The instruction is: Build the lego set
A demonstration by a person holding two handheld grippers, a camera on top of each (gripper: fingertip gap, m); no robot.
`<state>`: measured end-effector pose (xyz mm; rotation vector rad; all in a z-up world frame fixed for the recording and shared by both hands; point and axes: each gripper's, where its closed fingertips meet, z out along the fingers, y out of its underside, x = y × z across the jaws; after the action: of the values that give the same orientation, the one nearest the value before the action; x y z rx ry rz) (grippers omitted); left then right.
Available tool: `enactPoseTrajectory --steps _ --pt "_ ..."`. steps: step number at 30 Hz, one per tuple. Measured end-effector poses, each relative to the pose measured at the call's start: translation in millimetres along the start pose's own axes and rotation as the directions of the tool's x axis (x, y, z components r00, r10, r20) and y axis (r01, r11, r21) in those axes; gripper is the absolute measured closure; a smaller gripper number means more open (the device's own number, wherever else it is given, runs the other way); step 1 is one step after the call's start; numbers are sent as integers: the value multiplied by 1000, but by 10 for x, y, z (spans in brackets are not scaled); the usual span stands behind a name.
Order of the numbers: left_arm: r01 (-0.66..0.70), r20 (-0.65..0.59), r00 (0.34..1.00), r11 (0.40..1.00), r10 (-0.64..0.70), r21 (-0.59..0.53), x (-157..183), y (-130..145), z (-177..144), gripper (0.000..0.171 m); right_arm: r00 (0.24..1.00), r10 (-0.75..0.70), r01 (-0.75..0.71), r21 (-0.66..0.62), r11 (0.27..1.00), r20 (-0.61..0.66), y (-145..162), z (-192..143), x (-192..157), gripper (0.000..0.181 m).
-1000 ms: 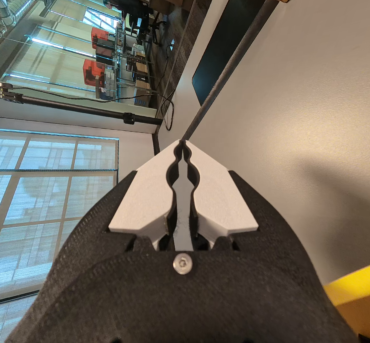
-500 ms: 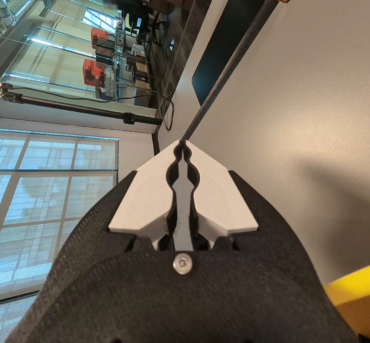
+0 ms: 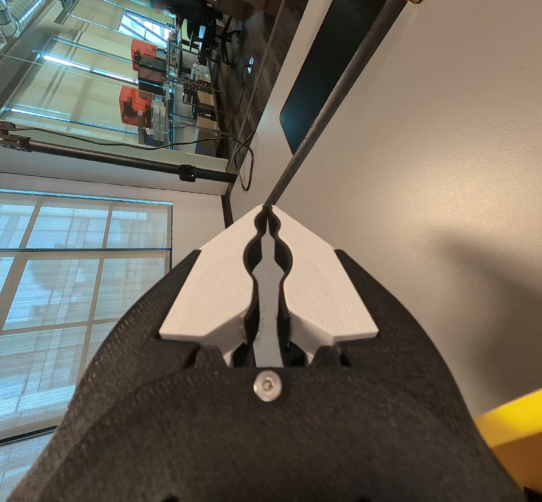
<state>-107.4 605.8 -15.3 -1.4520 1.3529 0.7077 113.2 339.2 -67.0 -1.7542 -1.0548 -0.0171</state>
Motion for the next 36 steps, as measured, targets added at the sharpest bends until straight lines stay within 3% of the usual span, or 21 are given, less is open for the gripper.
enactPoseTrajectory --steps 5,12,36 --pt "0 1 1000 1000 0 0 -1 1 -1 171 986 -81 91 -67 994 145 -154 285 -245 158" --pt "0 -1 1000 1000 0 0 1 1 0 171 963 -41 73 -113 991 267 -160 450 -409 168" --pt "0 1 1000 1000 0 0 -1 2 -1 171 961 -68 127 -208 970 268 -71 512 -400 181"
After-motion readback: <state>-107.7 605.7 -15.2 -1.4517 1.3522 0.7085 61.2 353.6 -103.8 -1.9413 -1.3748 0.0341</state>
